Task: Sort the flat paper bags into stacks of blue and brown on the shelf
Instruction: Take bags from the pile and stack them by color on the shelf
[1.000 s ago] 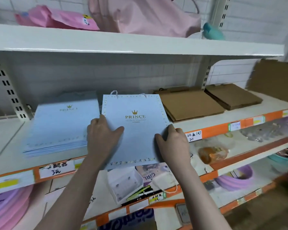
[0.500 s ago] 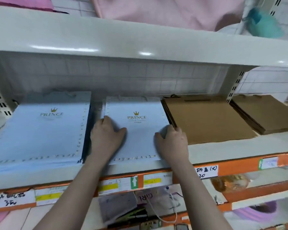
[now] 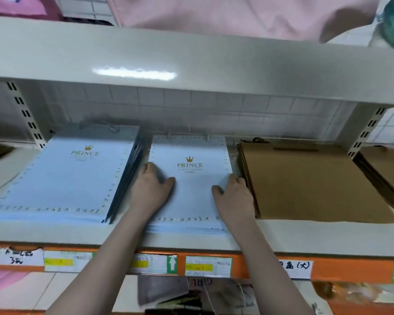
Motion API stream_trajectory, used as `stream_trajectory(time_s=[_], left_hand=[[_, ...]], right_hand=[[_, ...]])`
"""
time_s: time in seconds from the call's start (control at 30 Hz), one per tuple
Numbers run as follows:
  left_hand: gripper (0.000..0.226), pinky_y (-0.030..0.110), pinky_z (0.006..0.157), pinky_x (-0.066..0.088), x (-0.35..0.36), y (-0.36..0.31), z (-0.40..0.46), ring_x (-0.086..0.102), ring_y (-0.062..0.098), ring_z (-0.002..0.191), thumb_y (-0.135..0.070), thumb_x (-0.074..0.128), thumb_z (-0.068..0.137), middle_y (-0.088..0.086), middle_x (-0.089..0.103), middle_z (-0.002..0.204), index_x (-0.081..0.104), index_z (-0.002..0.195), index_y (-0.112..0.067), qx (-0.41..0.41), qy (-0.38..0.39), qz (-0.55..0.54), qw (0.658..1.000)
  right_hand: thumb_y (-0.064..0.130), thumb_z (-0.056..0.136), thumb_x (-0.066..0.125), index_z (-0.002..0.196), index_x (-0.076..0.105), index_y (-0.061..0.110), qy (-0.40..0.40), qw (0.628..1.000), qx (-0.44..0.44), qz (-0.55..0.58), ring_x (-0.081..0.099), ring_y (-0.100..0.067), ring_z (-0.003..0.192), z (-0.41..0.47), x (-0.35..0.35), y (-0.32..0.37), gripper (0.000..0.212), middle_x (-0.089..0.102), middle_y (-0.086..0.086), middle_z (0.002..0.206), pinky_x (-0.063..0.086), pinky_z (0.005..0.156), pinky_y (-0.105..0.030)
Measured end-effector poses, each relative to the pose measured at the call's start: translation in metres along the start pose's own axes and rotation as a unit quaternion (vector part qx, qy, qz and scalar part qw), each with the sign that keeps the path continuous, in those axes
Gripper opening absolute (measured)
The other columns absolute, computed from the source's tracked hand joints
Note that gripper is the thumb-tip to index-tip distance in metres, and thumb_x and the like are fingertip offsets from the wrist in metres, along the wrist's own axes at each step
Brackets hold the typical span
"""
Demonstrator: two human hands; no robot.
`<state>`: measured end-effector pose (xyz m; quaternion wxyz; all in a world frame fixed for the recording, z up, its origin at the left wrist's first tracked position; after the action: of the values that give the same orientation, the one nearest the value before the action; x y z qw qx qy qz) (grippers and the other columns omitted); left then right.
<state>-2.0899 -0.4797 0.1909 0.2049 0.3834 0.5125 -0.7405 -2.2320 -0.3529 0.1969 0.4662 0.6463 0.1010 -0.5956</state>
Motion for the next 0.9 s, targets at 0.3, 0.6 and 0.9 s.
stream_trajectory(time_s=[0.3, 0.6, 0.9], left_hand=[[0.063, 0.037, 0.107, 0.029, -0.008, -0.012, -0.002, 0.033, 0.033, 0.134, -0.044, 0.048, 0.094, 0.020, 0.032, 0.147, 0.038, 0.135, 0.003, 0.010, -0.004, 0.102, 0.995], [0.075, 0.036, 0.117, 0.010, -0.024, -0.021, -0.042, 0.012, 0.028, 0.144, -0.052, 0.041, 0.094, 0.015, 0.017, 0.155, 0.019, 0.148, -0.004, 0.026, -0.083, 0.206, 0.975], [0.068, 0.048, 0.112, 0.019, -0.071, 0.038, -0.142, 0.025, 0.041, 0.138, -0.032, 0.064, 0.085, 0.027, 0.032, 0.146, 0.040, 0.137, 0.003, -0.080, -0.166, 0.214, 0.959]], right_hand=[[0.035, 0.097, 0.040, 0.142, 0.027, 0.001, 0.052, 0.998, -0.005, -0.025, 0.050, -0.028, 0.113, -0.001, -0.001, 0.000, 0.058, 0.039, -0.015, 0.137, 0.042, 0.078, -0.031], [0.041, 0.098, 0.037, 0.145, 0.023, 0.004, -0.018, 0.993, -0.072, -0.093, 0.035, -0.025, 0.128, -0.033, -0.023, 0.005, 0.062, 0.037, -0.011, 0.140, 0.034, 0.103, -0.034], [0.037, 0.096, 0.043, 0.143, 0.032, 0.003, 0.004, 0.981, -0.190, -0.039, 0.028, -0.031, 0.136, -0.092, 0.007, 0.038, 0.059, 0.041, -0.014, 0.140, 0.022, 0.113, -0.038]])
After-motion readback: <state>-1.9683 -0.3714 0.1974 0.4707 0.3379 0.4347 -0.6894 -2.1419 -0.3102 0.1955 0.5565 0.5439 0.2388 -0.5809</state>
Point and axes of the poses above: each hand's wrist, its own z-axis towards the middle knuckle, its own x-axis out of the palm, y = z × x, the point moved 4 cm from there along z, towards the middle knuckle
